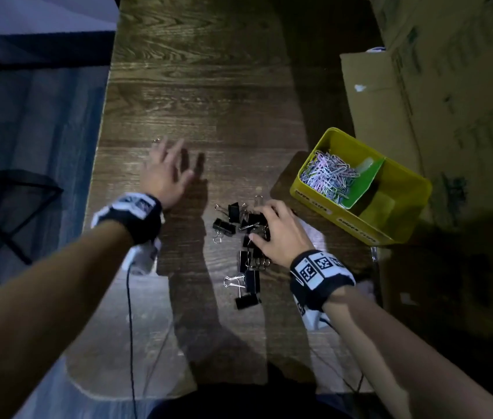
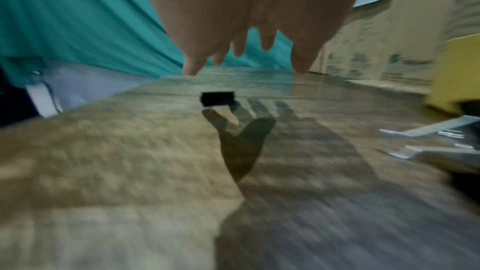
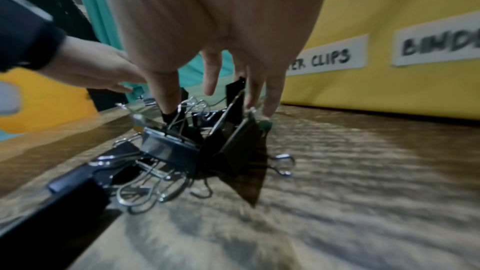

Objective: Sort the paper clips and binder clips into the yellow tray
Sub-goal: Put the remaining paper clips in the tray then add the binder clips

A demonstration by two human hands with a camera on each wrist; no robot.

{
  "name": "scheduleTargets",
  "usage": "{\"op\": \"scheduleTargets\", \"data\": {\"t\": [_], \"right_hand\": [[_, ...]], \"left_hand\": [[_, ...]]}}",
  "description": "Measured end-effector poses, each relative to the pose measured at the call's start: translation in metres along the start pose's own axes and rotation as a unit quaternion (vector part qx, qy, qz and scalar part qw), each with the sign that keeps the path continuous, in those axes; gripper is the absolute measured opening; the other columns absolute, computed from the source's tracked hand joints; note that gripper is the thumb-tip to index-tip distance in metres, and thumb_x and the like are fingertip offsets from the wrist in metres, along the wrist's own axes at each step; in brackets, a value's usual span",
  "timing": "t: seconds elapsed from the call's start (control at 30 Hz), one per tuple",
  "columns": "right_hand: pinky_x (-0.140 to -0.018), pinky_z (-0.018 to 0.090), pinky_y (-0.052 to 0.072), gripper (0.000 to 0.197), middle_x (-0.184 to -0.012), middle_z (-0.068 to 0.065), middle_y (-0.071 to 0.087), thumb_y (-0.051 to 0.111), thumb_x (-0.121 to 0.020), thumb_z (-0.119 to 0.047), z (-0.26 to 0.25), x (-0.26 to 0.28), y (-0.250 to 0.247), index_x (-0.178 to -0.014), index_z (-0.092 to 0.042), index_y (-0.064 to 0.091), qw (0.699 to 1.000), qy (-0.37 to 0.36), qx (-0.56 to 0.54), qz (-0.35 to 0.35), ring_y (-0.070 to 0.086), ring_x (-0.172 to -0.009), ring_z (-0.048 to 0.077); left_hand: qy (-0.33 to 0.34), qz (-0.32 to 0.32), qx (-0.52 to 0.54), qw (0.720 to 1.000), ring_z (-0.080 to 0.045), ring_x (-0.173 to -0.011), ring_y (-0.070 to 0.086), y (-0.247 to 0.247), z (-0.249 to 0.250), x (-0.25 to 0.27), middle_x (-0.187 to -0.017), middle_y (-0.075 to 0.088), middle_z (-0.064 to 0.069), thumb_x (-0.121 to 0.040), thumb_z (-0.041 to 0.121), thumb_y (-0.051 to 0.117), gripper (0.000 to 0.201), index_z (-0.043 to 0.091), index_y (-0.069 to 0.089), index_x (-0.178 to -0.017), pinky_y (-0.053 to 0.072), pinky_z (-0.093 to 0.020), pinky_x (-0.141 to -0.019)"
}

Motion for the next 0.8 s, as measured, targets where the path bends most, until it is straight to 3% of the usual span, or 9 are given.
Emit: {"op": "scheduleTargets", "data": {"t": [0.07, 0.13, 0.23, 0.4, 0.5, 0.6, 0.67, 0.8], "right_hand": [[-0.107, 0.033, 0.031, 0.048, -0.137, 0.008, 0.038, 0.061, -0.088, -0.031, 0.003, 0.005, 0.000, -0.132, -0.020, 0.046, 1.000, 0.014, 0.004, -0.011, 0.040, -0.128, 0.025], [-0.106, 0.033, 0.033, 0.043, -0.138, 0.008, 0.039, 0.058, -0.090, -0.029, 0.006, 0.010, 0.000, -0.131, -0.019, 0.048, 0.999, 0.028, 0.008, -0.015, 0.040, -0.128, 0.026], [-0.105, 0.031, 0.032, 0.037, -0.138, 0.008, 0.041, 0.057, -0.091, -0.020, 0.009, 0.014, 0.000, -0.128, -0.017, 0.053, 0.999, 0.046, -0.013, -0.015, 0.043, -0.127, 0.024], [-0.103, 0.024, 0.033, 0.026, -0.136, 0.010, 0.048, 0.062, -0.087, -0.010, 0.017, 0.009, -0.002, -0.113, -0.017, 0.063, 0.994, 0.089, -0.056, 0.012, 0.046, -0.127, 0.023], [-0.100, 0.024, 0.035, 0.030, -0.127, 0.009, 0.054, 0.063, -0.085, -0.003, 0.019, 0.011, -0.008, -0.113, -0.016, 0.065, 0.991, 0.096, -0.086, 0.043, 0.050, -0.121, 0.023], [-0.094, 0.018, 0.034, 0.030, -0.120, 0.001, 0.059, 0.067, -0.085, -0.008, 0.024, 0.020, -0.019, -0.111, -0.022, 0.066, 0.982, 0.101, -0.134, 0.087, 0.054, -0.111, 0.015], [-0.092, 0.021, 0.035, 0.023, -0.117, -0.003, 0.061, 0.066, -0.086, -0.017, 0.027, 0.026, -0.028, -0.107, -0.027, 0.067, 0.971, 0.104, -0.179, 0.119, 0.055, -0.105, 0.012], [-0.089, 0.035, 0.048, 0.024, -0.110, -0.004, 0.066, 0.059, -0.090, -0.016, 0.032, 0.036, -0.038, -0.095, -0.038, 0.066, 0.923, 0.120, -0.328, 0.162, 0.061, -0.096, 0.017]], "left_hand": [[-0.030, -0.065, -0.040, 0.997, -0.036, -0.139, 0.020, 0.001, -0.019, -0.021, -0.154, 0.018, -0.015, -0.090, 0.031, 0.055, 0.061, 0.019, 0.029, -0.144, 0.025, -0.050, -0.111], [-0.020, -0.116, -0.065, 0.991, -0.036, -0.137, 0.025, 0.008, -0.019, -0.023, -0.151, 0.025, -0.016, -0.090, 0.021, 0.055, 0.054, 0.013, 0.037, -0.140, 0.023, -0.042, -0.112], [0.033, -0.082, -0.094, 0.992, -0.040, -0.126, 0.034, 0.015, 0.003, 0.000, -0.142, 0.039, -0.017, -0.084, 0.007, 0.055, 0.046, 0.013, 0.051, -0.130, 0.027, -0.043, -0.108], [0.017, -0.061, -0.010, 0.998, -0.036, -0.105, 0.051, 0.029, 0.034, 0.059, -0.118, 0.050, -0.014, -0.085, 0.006, 0.055, 0.032, 0.016, 0.061, -0.114, 0.045, -0.045, -0.092], [0.021, -0.102, 0.039, 0.994, -0.031, -0.104, 0.054, 0.034, 0.043, 0.085, -0.118, 0.051, -0.012, -0.084, 0.008, 0.059, 0.046, 0.023, 0.050, -0.127, 0.050, -0.043, -0.089], [-0.044, -0.108, 0.158, 0.981, -0.019, -0.101, 0.054, 0.025, 0.044, 0.098, -0.108, 0.054, 0.000, -0.082, 0.012, 0.065, 0.061, 0.032, 0.037, -0.134, 0.048, -0.037, -0.087], [-0.129, -0.064, 0.335, 0.931, -0.013, -0.091, 0.055, 0.014, 0.043, 0.099, -0.098, 0.057, 0.005, -0.083, 0.011, 0.065, 0.053, 0.027, 0.044, -0.130, 0.045, -0.029, -0.082], [-0.207, 0.015, 0.641, 0.738, -0.024, -0.094, 0.059, 0.000, 0.044, 0.097, -0.096, 0.062, -0.001, -0.088, 0.003, 0.042, 0.024, 0.010, 0.058, -0.104, 0.039, -0.036, -0.086]]}}
Point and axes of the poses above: each hand's wrist, its own x-axis away from the middle knuckle, its own y-axis out of the palm, z = x × y, the point moved 5 cm from there along -x, towards the middle knuckle
